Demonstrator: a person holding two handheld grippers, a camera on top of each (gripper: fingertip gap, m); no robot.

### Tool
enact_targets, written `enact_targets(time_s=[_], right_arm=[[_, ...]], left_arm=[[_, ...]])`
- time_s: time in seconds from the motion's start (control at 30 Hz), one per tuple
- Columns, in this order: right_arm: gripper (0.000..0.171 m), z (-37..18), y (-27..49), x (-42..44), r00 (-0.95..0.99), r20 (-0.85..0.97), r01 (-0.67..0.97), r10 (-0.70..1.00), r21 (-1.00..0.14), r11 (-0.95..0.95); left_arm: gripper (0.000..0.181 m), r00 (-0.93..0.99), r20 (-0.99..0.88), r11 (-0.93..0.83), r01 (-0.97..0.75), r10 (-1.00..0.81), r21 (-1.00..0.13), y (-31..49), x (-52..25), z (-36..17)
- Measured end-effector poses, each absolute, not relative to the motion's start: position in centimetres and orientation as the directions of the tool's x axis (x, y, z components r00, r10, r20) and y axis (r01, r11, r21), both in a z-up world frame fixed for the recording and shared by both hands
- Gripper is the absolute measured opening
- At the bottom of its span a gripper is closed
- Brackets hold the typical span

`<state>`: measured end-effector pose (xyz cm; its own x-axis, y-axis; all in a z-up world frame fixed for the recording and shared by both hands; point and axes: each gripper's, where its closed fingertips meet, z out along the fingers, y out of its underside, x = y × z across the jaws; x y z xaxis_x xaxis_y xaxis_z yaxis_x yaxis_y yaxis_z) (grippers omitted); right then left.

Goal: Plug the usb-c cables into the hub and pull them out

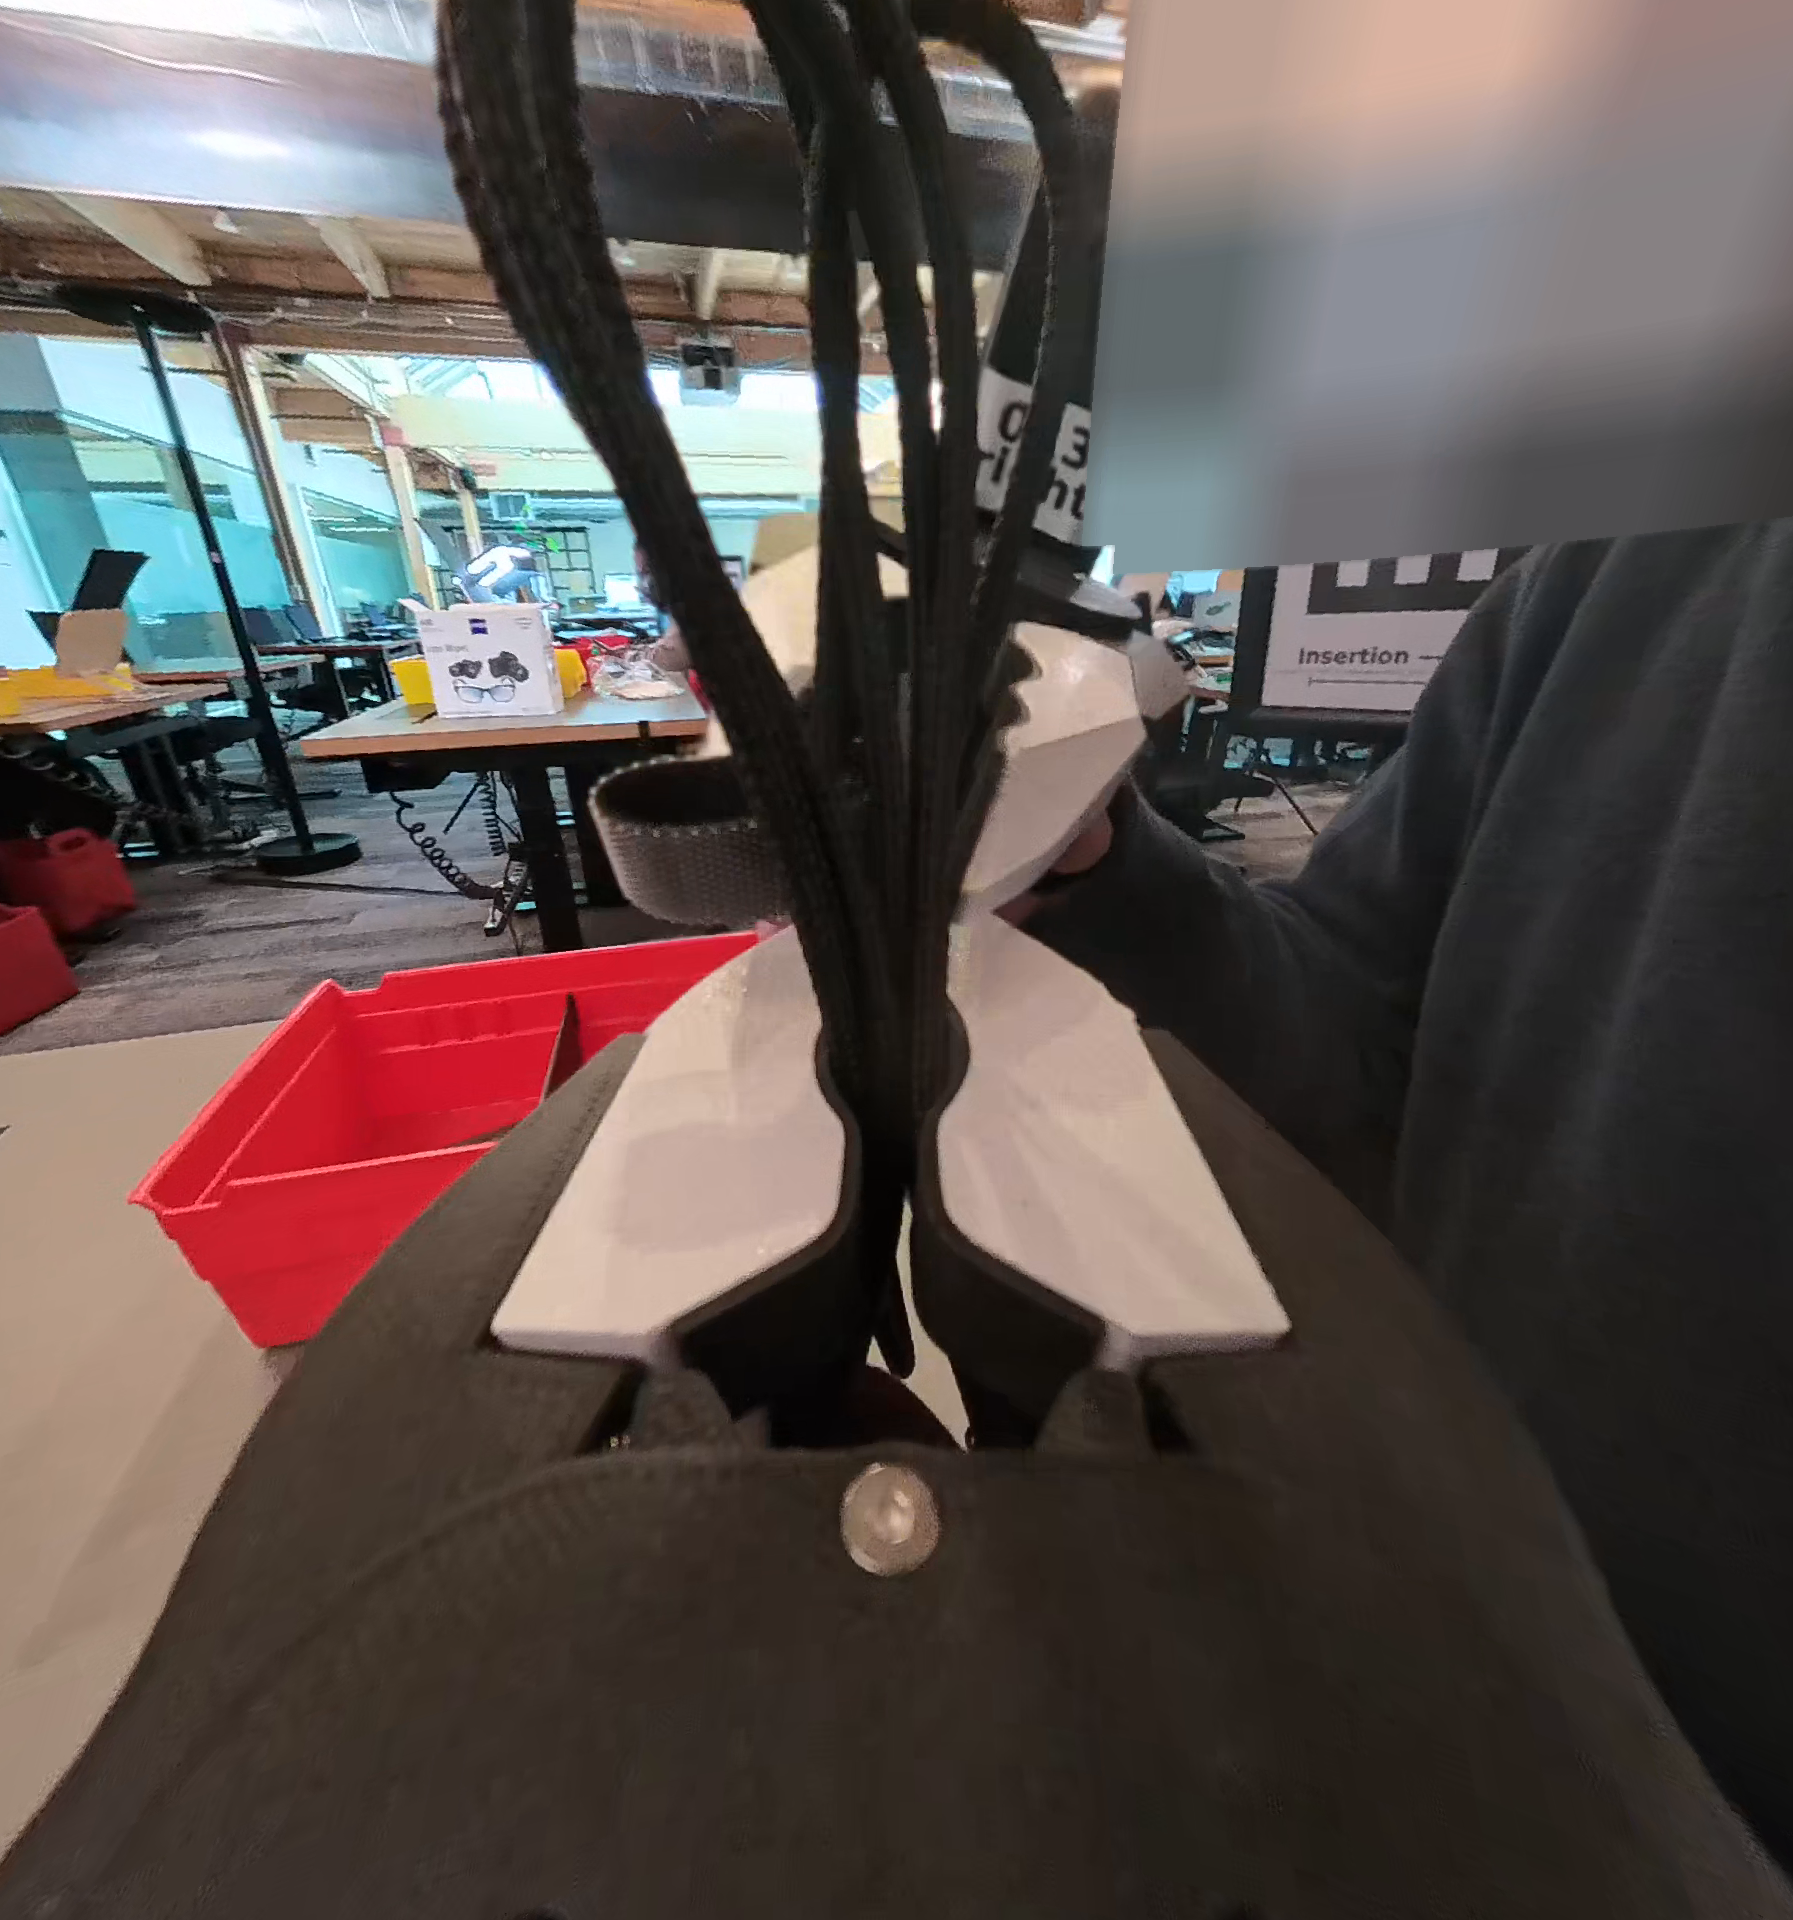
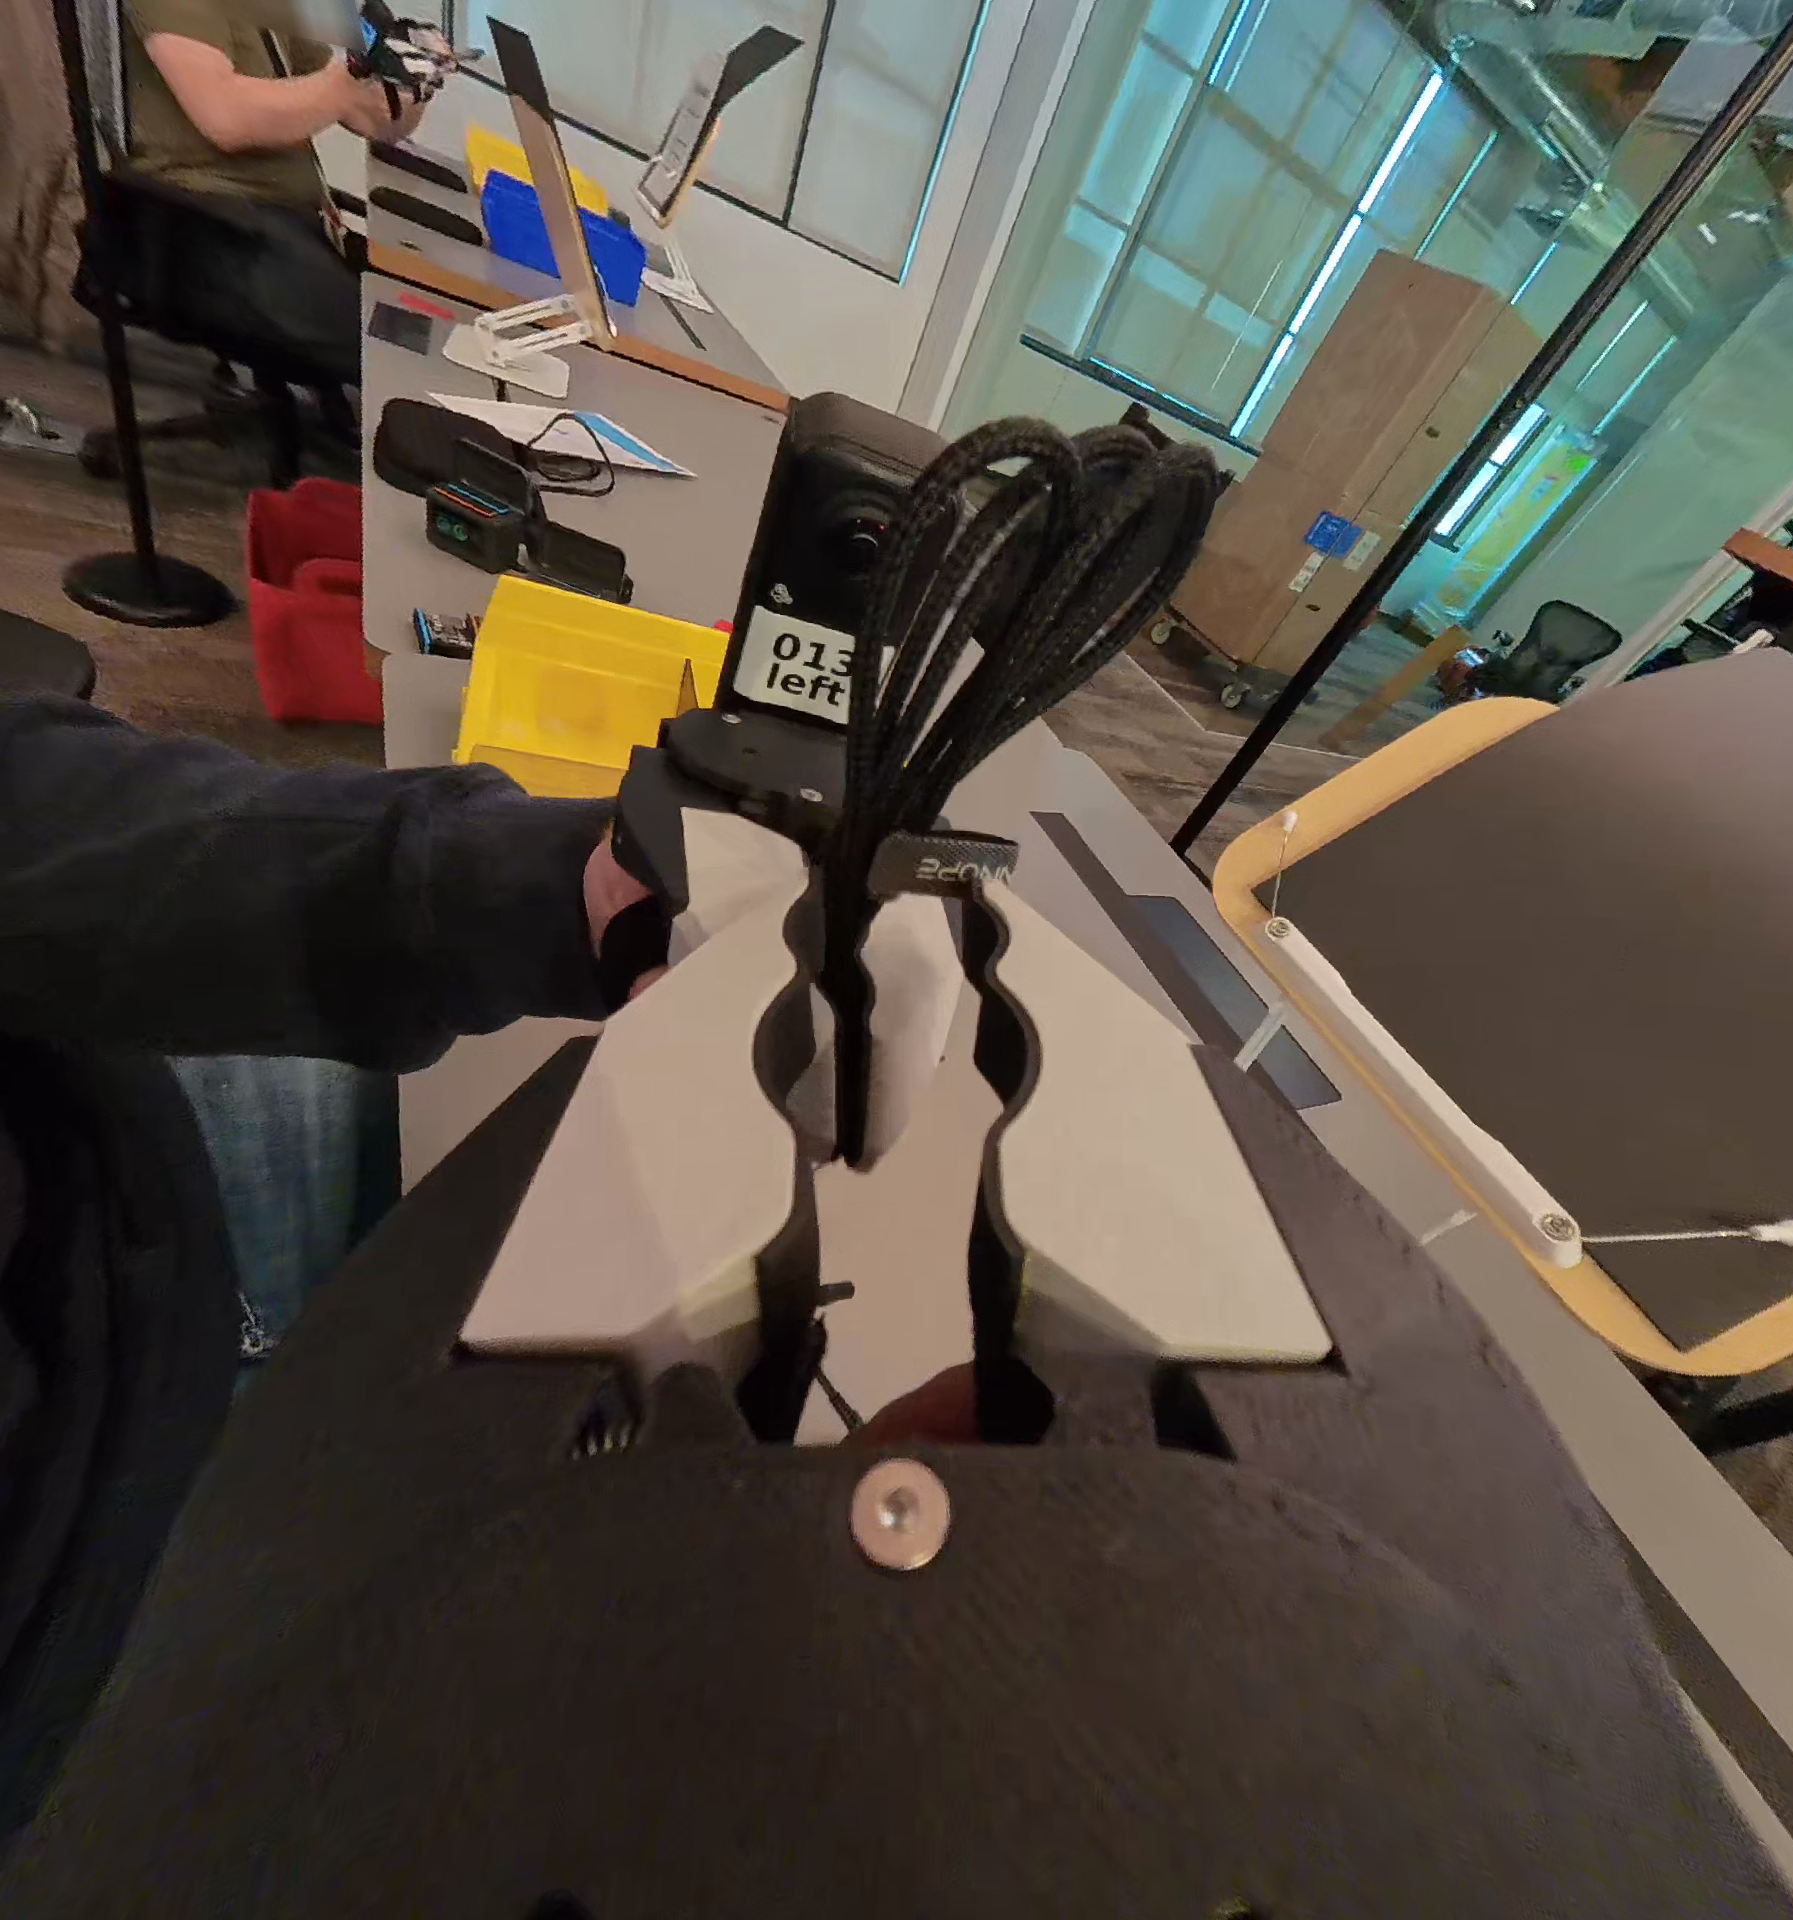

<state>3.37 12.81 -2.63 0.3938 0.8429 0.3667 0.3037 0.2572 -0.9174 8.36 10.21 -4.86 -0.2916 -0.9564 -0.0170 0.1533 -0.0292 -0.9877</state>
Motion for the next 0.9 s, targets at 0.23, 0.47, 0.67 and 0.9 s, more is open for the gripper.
enact_targets(time_s=[0.23, 0.47, 0.67, 0.9], right_arm=[[0.019, -1.8, 11.0, 3.0, 0.317, 0.336, 0.214, 0.887, -0.936, 0.278], [0.013, -1.5, 10.2, 3.1, 0.308, 0.473, 0.292, 0.825, -0.873, 0.391], [0.016, -0.5, 9.2, 4.1, 0.293, 0.565, 0.284, 0.771, -0.822, 0.494], [0.017, -1.6, 9.6, 3.7, 0.166, 0.890, 0.586, 0.424, -0.435, 0.683]], left_arm=[[0.003, -0.392, -0.053, -0.022, 0.184, -0.918, -0.983, 8.2, 7.6, -4.3], [0.003, -0.471, -0.034, -0.077, 0.213, -0.882, -0.974, 7.2, 7.5, -4.0], [0.002, -0.538, -0.026, -0.099, 0.203, -0.842, -0.974, 5.9, 7.3, -4.1], [0.002, -0.595, 0.012, -0.154, 0.188, -0.804, -0.970, 5.1, 7.5, -4.2]])
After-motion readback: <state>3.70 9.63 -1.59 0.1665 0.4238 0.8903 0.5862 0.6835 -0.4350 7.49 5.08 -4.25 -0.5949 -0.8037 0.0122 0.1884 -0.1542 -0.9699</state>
